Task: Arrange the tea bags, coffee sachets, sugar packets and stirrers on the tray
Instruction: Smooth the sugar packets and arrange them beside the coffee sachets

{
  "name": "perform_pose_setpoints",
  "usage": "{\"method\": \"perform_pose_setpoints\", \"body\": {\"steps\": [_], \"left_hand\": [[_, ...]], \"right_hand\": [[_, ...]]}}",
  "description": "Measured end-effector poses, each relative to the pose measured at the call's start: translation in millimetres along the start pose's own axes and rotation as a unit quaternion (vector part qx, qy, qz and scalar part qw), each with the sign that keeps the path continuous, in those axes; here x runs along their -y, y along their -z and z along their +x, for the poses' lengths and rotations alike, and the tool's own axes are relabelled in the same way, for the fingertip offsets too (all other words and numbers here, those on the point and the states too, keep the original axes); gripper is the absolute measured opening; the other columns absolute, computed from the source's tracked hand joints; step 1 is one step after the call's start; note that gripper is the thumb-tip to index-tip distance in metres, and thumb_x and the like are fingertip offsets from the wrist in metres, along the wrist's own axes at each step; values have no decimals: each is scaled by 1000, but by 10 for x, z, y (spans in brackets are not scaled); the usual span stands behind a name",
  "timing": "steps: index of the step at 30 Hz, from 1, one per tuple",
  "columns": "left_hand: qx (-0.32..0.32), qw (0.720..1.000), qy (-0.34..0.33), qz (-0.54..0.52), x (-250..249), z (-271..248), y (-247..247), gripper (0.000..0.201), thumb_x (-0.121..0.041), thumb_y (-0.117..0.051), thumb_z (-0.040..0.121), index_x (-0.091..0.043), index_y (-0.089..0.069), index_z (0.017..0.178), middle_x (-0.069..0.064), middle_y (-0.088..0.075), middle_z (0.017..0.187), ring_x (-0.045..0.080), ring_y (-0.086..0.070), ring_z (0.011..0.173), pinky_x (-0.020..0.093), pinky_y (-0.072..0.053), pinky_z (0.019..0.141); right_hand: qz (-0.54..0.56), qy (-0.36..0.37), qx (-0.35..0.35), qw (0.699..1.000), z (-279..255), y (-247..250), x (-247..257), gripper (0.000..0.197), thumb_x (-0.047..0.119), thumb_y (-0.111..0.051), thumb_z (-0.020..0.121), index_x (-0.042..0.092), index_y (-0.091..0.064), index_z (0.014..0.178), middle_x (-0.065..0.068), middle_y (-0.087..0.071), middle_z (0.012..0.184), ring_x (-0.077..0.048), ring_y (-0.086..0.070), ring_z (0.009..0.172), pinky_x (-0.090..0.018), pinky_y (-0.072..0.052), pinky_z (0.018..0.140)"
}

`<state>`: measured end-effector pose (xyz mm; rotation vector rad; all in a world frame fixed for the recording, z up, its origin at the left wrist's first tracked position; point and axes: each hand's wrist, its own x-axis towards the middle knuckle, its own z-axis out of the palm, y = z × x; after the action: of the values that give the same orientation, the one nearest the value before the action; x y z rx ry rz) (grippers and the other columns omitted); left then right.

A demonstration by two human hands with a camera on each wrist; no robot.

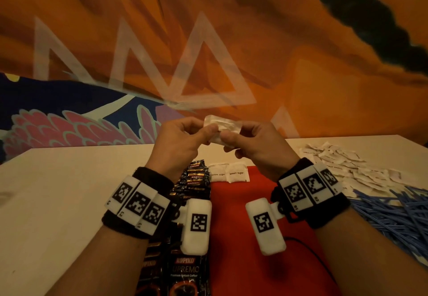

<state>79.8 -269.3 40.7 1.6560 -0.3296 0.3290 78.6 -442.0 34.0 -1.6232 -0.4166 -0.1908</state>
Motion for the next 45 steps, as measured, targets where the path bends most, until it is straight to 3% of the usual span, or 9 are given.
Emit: {"method": "perform_pose_setpoints", "body": {"steps": [7,13,16,22,27,30,34,41,45], "left_hand": [[-20,999,18,-46,-23,-5,-19,6,-18,-69,91,-14,-72,87,10,-60,80,25,-43,75,27,-29,50],[-39,998,30,-49,-35,18,-6,19,-18,-69,92,-9,-70,76,9,-55,69,26,-38,64,26,-24,47],[-82,994,29,-64,-80,41,62,21,-21,-65,96,-9,-70,79,-1,-54,62,10,-45,54,18,-29,42],[-105,989,31,-96,-130,68,204,17,-17,-62,97,-13,-69,82,-2,-51,64,9,-45,54,16,-30,41],[-107,988,31,-108,-162,88,264,15,-17,-62,97,-12,-68,84,0,-50,66,10,-45,54,16,-31,40],[-111,987,29,-111,-175,90,287,16,-17,-63,97,-12,-68,83,0,-50,65,9,-45,52,16,-31,40],[-110,987,28,-113,-186,87,304,14,-17,-63,97,-11,-68,85,0,-51,66,8,-45,52,16,-31,40],[-108,987,32,-113,-191,85,322,12,-16,-64,96,-11,-68,85,0,-52,66,8,-46,53,17,-31,40],[-108,987,32,-118,-209,79,331,12,-16,-64,96,-10,-68,86,0,-51,65,9,-45,53,17,-31,40]], "right_hand": [[18,-23,-15,999,24,28,-21,11,10,-74,83,2,-70,89,-5,-70,74,-10,-66,63,-25,-42,57],[14,-21,-18,1000,34,39,-34,6,6,-71,86,3,-69,81,-1,-67,65,-10,-63,59,-23,-43,51],[-33,-76,-28,996,92,67,-166,13,5,-75,83,6,-62,81,-4,-68,65,-14,-65,58,-26,-43,50],[-262,-244,43,932,344,107,-618,20,13,-77,84,11,-62,72,-8,-71,71,-14,-69,63,-25,-50,55],[-336,-273,47,900,522,22,-808,25,23,-80,81,13,-65,64,-12,-74,89,-27,-69,92,-41,-56,86],[-382,-277,60,880,573,-11,-863,23,27,-78,83,11,-65,72,-12,-73,98,-30,-68,101,-42,-56,91],[-359,-296,60,883,649,-34,-940,17,18,-79,80,13,-63,77,-10,-71,89,-28,-71,90,-37,-59,83],[-601,-248,101,753,695,-197,-851,47,53,-78,76,12,-57,85,-4,-58,82,-23,-57,81,-29,-44,66],[-611,-200,89,761,672,-165,-784,43,47,-80,76,14,-52,83,-2,-57,83,-22,-56,85,-31,-46,69]]}}
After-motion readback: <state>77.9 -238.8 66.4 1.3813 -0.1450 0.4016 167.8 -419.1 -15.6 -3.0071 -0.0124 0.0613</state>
